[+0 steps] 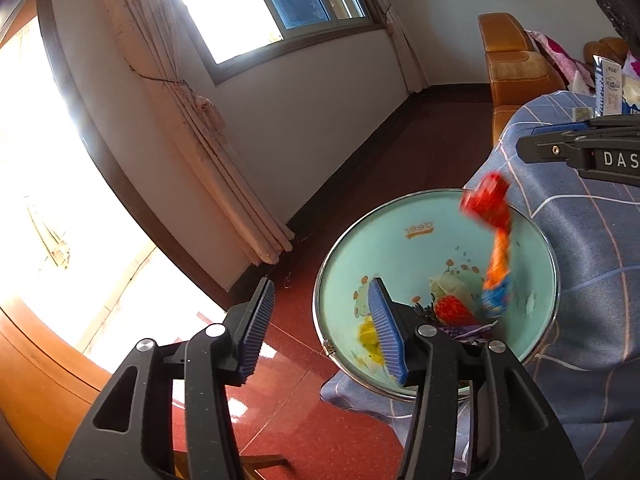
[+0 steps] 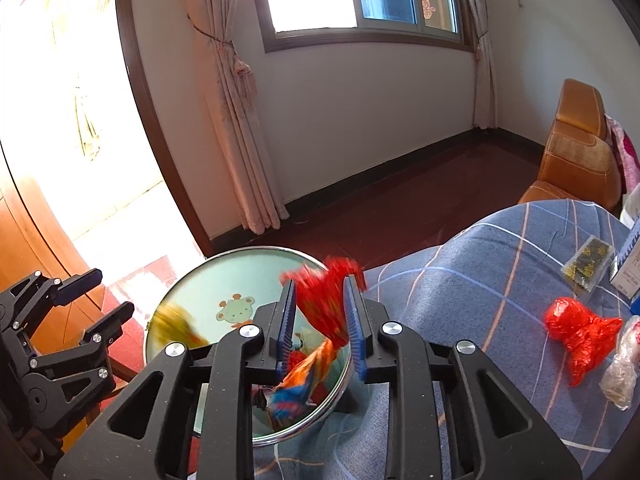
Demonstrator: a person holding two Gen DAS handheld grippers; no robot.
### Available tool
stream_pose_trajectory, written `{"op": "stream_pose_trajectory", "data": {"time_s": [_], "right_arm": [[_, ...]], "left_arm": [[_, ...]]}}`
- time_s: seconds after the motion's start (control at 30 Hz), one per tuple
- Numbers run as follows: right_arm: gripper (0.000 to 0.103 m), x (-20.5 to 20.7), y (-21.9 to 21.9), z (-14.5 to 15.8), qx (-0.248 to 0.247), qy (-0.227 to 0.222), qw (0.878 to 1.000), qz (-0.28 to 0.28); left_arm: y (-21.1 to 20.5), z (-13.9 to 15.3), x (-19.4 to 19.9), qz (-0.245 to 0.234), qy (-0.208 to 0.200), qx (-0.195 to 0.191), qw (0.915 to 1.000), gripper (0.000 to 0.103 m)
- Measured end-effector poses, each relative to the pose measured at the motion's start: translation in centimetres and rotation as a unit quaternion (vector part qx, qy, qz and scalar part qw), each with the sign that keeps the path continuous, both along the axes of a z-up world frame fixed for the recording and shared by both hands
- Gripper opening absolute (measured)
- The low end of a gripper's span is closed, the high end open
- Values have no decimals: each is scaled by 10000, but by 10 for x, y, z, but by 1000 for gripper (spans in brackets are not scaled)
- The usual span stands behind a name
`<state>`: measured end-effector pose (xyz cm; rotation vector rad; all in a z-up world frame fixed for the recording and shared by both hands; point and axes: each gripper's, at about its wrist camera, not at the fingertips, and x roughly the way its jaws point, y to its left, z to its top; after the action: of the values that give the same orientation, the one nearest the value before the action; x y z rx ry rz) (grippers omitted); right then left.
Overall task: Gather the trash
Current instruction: 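Open both tools to drop the wrappers into the basin, then move both tools back over the table toward the red plastic bag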
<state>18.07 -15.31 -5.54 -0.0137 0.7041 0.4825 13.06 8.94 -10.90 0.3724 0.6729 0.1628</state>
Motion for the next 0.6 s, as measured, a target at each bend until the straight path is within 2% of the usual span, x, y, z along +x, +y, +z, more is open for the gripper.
{"op": "stream_pose_trajectory", "data": {"time_s": [0.07, 0.13, 0.2, 0.3, 0.43, 0.6], "right_arm": [[28, -1, -1, -1, -24, 6, 10000, -32], [28, -4, -4, -3, -45, 9, 10000, -75], [32, -9, -10, -2, -87, -16, 9999, -111], [35, -26, -29, 0, -292, -115, 9992, -239], [45, -50, -79, -3, -380, -146, 9971, -640], [49, -75, -177, -15, -354, 48, 9847, -1703]], "left_arm": [[-1, 0, -1, 16, -50, 26, 10000, 63], [-2, 0, -2, 9, -44, 9, 10000, 63], [-3, -1, -3, 24, -64, 19, 10000, 72], [-7, -2, -2, -10, -60, 13, 10000, 75], [-19, -11, -2, -117, 58, -37, 9999, 78], [-58, -16, 0, -533, 185, -53, 9984, 79]]}}
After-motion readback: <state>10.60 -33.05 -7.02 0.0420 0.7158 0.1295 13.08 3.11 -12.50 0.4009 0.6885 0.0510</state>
